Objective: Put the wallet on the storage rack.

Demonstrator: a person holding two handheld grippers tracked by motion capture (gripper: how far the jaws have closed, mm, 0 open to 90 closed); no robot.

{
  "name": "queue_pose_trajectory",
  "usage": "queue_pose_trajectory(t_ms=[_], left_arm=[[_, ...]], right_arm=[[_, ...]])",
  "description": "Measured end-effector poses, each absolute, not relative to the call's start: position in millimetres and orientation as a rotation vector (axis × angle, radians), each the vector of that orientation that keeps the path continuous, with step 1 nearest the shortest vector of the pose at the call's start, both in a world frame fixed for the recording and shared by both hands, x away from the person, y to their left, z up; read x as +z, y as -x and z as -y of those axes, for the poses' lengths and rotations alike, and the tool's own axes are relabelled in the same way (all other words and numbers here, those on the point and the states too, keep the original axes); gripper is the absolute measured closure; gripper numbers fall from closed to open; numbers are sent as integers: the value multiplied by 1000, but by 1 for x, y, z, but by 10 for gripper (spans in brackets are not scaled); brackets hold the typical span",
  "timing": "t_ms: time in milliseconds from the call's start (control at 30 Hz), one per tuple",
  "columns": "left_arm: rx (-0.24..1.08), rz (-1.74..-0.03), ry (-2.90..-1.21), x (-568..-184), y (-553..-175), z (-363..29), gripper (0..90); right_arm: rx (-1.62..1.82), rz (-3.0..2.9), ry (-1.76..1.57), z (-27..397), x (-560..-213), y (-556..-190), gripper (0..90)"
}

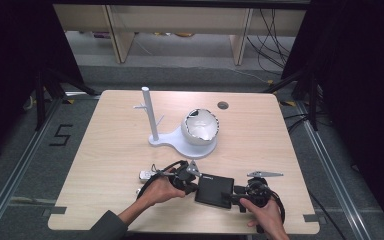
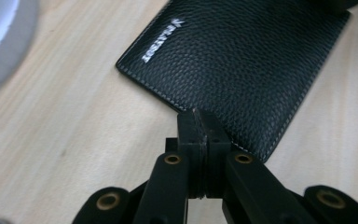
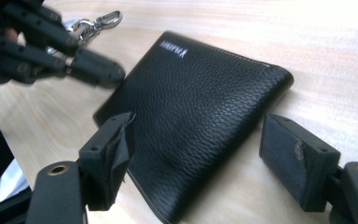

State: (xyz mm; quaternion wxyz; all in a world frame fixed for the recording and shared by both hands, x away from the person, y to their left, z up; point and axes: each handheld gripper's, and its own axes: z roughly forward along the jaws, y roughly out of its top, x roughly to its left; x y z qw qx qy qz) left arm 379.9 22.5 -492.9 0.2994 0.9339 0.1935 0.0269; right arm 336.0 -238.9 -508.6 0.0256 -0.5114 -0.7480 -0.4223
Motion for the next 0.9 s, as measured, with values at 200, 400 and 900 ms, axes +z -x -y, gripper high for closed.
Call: queue_pose_trajectory(t_ms=[200, 400, 900], left_arm=[[55, -499, -2477, -493, -374, -18, 887], [57, -496, -2479, -493, -372, -17, 888], [61, -496, -2478, -495, -372, -18, 889]], right_arm=[[-1336, 2226, 1627, 240, -509, -343, 310], [-1357, 2101, 1704, 241, -512, -348, 345], [-1357, 1958, 1757, 246, -509, -344, 526]])
